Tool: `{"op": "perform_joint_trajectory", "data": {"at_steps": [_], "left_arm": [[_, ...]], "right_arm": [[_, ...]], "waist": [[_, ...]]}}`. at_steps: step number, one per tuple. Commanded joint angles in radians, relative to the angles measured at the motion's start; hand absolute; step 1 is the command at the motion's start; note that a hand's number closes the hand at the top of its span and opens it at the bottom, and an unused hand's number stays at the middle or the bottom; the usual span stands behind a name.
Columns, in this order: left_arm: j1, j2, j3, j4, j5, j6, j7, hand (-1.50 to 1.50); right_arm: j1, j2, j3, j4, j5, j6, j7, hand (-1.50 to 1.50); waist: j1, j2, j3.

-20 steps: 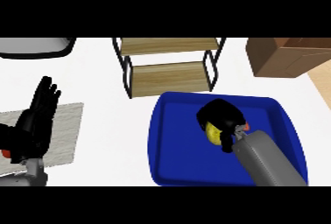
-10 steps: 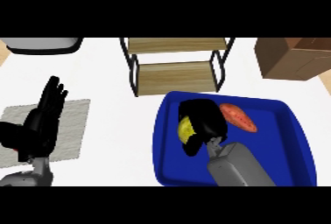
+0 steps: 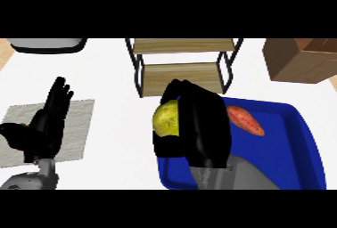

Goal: Pick the pear from the tray and place it in the tiered shelf

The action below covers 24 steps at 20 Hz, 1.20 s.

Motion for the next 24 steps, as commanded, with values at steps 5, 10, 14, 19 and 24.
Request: {"op": "perform_joint_trajectory", "data": {"at_steps": [5, 10, 14, 19, 24], "left_arm": [[-0.012, -0.005, -0.002, -0.015, -0.025, 0.015, 0.009, 0.00], [-0.001, -0.005, 0.021, 0.022, -0.006, -0.012, -0.046, 0.00], [-0.040, -0.007, 0.027, 0.008, 0.008, -0.013, 0.012, 0.00], [0.043, -0.015, 0.010, -0.072, 0.001, -0.021, 0.004, 0.00], [0.014, -0.023, 0.008, -0.053, -0.020, -0.017, 0.024, 0.00]], "right_arm": [[-0.247, 0.007, -0.034, -0.038, 0.046, 0.096, 0.362, 1.50], [-0.306, 0.007, -0.152, 0.090, 0.059, 0.018, 0.273, 1.50], [-0.328, 0.007, -0.216, 0.170, 0.068, -0.022, 0.198, 1.50], [-0.281, 0.007, -0.280, 0.335, 0.101, -0.150, 0.046, 1.50], [-0.315, 0.008, -0.282, 0.427, 0.122, -0.247, -0.003, 1.50]], "waist": [[-0.001, 0.010, 0.002], [0.003, 0.018, 0.002], [0.002, 0.020, 0.003], [0.017, 0.021, 0.003], [0.009, 0.020, 0.003]]}}
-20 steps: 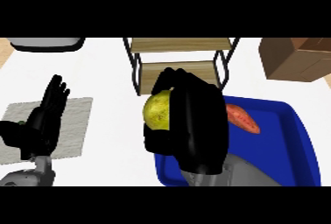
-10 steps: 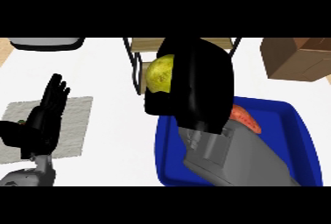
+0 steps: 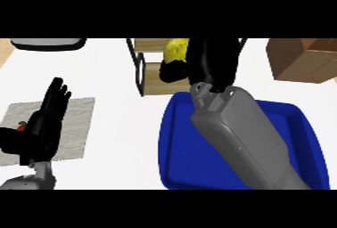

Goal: Pick the pear from the tray and place it in the tiered shelf

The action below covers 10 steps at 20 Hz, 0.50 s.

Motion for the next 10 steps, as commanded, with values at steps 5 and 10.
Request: {"op": "perform_joint_trajectory", "data": {"at_steps": [5, 10], "left_arm": [[-0.067, -0.003, 0.027, 0.044, -0.005, -0.009, 0.020, 0.00], [-0.019, -0.017, 0.016, -0.009, -0.026, -0.001, 0.029, 0.00]], "right_arm": [[-0.046, 0.006, -0.075, 0.252, -0.015, -0.265, -0.096, 1.50], [-0.122, 0.006, -0.143, 0.473, -0.037, -0.330, -0.234, 1.50]], "waist": [[-0.001, 0.003, 0.000], [0.006, 0.003, 0.000]]}}
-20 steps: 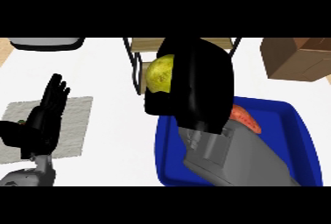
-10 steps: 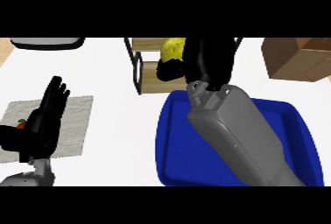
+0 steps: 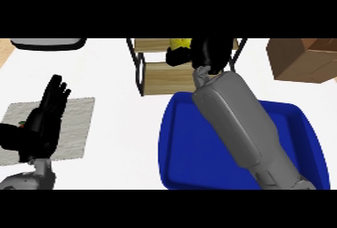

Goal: Pick the pear from the tray and place it in the tiered shelf

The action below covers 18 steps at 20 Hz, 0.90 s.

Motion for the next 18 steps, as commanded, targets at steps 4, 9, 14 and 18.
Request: {"op": "perform_joint_trajectory", "data": {"at_steps": [4, 9, 14, 18], "left_arm": [[-0.031, -0.035, -0.021, 0.064, -0.041, 0.017, -0.030, 0.00], [-0.041, -0.017, 0.016, 0.049, -0.007, -0.017, -0.002, 0.00], [-0.027, -0.010, 0.044, 0.058, 0.006, -0.043, -0.032, 0.00], [-0.027, -0.031, 0.016, 0.023, -0.040, -0.009, 0.000, 0.00]], "right_arm": [[-0.039, 0.002, -0.038, 0.178, -0.087, -0.255, -0.019, 1.50], [-0.118, 0.002, -0.123, 0.354, -0.231, -0.224, -0.191, -1.50], [-0.129, 0.002, -0.126, 0.337, -0.299, -0.221, -0.247, -1.50], [-0.120, -0.006, -0.165, 0.308, -0.317, -0.231, -0.338, -1.50]], "waist": [[0.007, 0.005, 0.000], [0.006, 0.003, 0.000], [-0.003, -0.001, 0.000], [-0.007, -0.002, 0.000]]}}
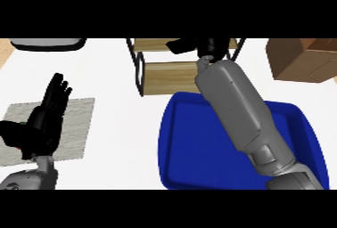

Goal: Pick the pear from the tray and place it in the tiered shelf

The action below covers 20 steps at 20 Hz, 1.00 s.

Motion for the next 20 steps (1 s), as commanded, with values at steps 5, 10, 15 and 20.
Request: {"op": "perform_joint_trajectory", "data": {"at_steps": [5, 10, 15, 20], "left_arm": [[0.038, -0.039, -0.041, -0.060, -0.050, 0.036, 0.028, 0.00], [0.043, -0.017, 0.017, -0.007, 0.002, -0.010, -0.009, 0.00], [0.034, -0.016, 0.016, -0.052, -0.022, 0.017, 0.039, 0.00], [0.045, 0.001, 0.054, -0.010, -0.001, -0.012, -0.018, 0.00]], "right_arm": [[-0.010, -0.013, -0.068, -0.108, -0.064, -0.069, -0.083, -1.50], [0.051, -0.083, -0.066, -0.292, 0.003, -0.042, 0.102, -1.50], [0.191, -0.158, -0.093, -0.541, 0.010, 0.044, 0.266, -1.50], [0.398, -0.246, -0.112, -0.874, -0.044, 0.200, 0.367, -1.50]], "waist": [[-0.006, -0.002, -0.001], [-0.028, -0.008, -0.002], [-0.040, -0.013, -0.001], [-0.045, -0.011, -0.002]]}}
